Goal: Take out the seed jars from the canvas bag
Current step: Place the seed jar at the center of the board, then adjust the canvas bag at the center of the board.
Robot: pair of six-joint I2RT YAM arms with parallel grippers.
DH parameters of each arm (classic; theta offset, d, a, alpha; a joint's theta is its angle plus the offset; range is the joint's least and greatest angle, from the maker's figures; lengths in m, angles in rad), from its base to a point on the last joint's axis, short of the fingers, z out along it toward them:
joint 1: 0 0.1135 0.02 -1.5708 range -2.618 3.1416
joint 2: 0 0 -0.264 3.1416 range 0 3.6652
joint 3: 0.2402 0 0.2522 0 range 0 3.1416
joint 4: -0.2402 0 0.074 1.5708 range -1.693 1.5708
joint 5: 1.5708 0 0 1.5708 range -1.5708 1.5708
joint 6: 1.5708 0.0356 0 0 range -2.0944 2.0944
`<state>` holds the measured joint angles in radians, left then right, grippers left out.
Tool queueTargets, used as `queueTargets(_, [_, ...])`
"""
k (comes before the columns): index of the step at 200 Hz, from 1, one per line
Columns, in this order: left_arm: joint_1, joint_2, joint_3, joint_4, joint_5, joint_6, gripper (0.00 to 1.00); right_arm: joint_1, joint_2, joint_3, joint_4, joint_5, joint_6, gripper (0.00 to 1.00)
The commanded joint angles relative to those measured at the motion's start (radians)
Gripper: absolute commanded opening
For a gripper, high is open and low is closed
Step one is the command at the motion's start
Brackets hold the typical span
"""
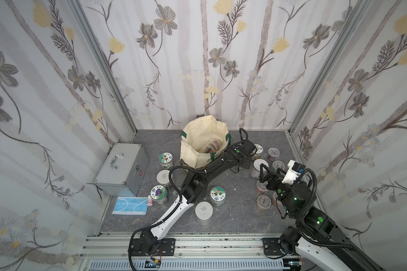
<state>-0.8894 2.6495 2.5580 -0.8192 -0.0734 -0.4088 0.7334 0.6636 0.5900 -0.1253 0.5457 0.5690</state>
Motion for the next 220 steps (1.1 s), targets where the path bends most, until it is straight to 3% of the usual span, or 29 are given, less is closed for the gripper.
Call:
queueTargets(1, [0.003, 0.013, 0.010, 0.021, 0.010, -0.028, 0.72, -0.005, 0.008, 0.007, -0.001, -0.019, 0.017, 1.00])
queueTargets(36, [-0.001, -0.015, 0.037, -0.013, 0.054, -0.021, 1.00, -0.010, 0.011, 0.008, 0.001, -0.028, 0.022, 1.00])
queueTargets(81, [-0.008, -0.204, 0.039, -0.080, 0.149, -0.077, 1.00, -0.017, 0.013, 0.031, -0.006, -0.044, 0.038, 1.00])
queueTargets(135, [0.006, -0.522, -0.078, -0.167, 0.102, -0.046, 1.00, -0.026, -0.009, 0.052, -0.031, -0.070, 0.064, 1.00])
queueTargets(180, [0.206, -0.555, 0.116, -0.422, 0.025, 0.130, 1.00, -0.035, 0.036, 0.079, -0.031, -0.154, 0.064, 1.00])
queueTargets(203, [0.350, -0.562, 0.104, -0.436, -0.025, 0.197, 1.00, -0.046, 0.084, 0.097, -0.051, -0.203, 0.069, 1.00])
queueTargets(220, [0.442, -0.526, 0.105, -0.439, 0.000, 0.222, 1.00, -0.055, 0.128, 0.110, -0.064, -0.242, 0.081, 1.00])
